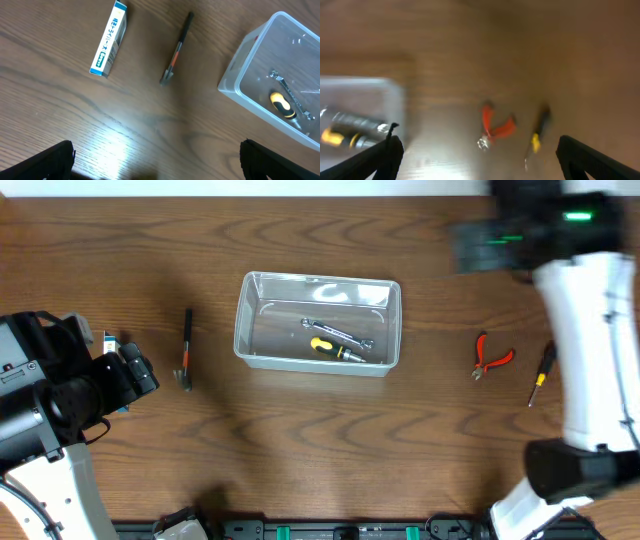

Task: Pack container
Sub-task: 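Move the right gripper to the red-handled pliers and grasp them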

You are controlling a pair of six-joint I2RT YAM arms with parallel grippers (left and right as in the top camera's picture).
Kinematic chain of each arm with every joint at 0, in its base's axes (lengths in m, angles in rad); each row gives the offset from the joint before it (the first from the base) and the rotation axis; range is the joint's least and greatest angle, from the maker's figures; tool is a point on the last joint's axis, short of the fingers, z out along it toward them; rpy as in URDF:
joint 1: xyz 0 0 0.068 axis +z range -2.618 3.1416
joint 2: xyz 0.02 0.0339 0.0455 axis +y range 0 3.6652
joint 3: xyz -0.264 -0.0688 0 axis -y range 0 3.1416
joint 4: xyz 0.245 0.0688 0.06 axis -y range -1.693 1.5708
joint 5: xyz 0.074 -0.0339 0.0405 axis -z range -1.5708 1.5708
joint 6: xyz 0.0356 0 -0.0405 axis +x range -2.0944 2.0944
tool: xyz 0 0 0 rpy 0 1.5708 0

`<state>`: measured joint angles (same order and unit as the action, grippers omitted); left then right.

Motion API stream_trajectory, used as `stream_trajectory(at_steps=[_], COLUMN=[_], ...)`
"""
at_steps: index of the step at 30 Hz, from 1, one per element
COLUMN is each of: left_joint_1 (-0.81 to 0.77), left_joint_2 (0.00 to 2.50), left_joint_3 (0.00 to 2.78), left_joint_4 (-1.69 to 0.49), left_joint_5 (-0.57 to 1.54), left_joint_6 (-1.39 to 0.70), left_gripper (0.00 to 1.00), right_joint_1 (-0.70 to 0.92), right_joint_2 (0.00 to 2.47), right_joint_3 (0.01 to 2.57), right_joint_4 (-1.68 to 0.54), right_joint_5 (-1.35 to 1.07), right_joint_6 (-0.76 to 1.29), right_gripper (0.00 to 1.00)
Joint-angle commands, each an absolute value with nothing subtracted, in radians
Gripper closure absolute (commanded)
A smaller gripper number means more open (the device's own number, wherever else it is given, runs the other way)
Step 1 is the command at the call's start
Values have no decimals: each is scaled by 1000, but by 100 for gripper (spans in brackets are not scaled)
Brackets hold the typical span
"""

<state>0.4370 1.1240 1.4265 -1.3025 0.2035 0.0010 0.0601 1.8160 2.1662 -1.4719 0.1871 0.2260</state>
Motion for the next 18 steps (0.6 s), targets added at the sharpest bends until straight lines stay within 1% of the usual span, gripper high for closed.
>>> stream_trajectory(at_steps=[1,4,9,13,18], left_joint_1=[442,442,442,442,442], left_joint_2=[1121,1121,1121,1121,1121], left_joint_3=[1440,1440,1440,1440,1440], left_joint_4=[-1306,-1309,-1318,-1317,-1317], left_joint_5=[206,206,206,206,206], left_joint_6=[15,15,15,15,15], left_gripper=[2,2,2,2,2], right_joint_1=[-40,-115,-156,-157,-157], right_joint_2=[1827,1816,1764,1670,1525], right_joint_3=[2158,2157,2127,2036,1805], right_joint_4=[-1531,-1618,-1698,-1686,-1536], right_joint_5=[205,186,163,134,88], right_joint_6=[494,488,411,395,406], right_gripper=[1,1,1,1,1])
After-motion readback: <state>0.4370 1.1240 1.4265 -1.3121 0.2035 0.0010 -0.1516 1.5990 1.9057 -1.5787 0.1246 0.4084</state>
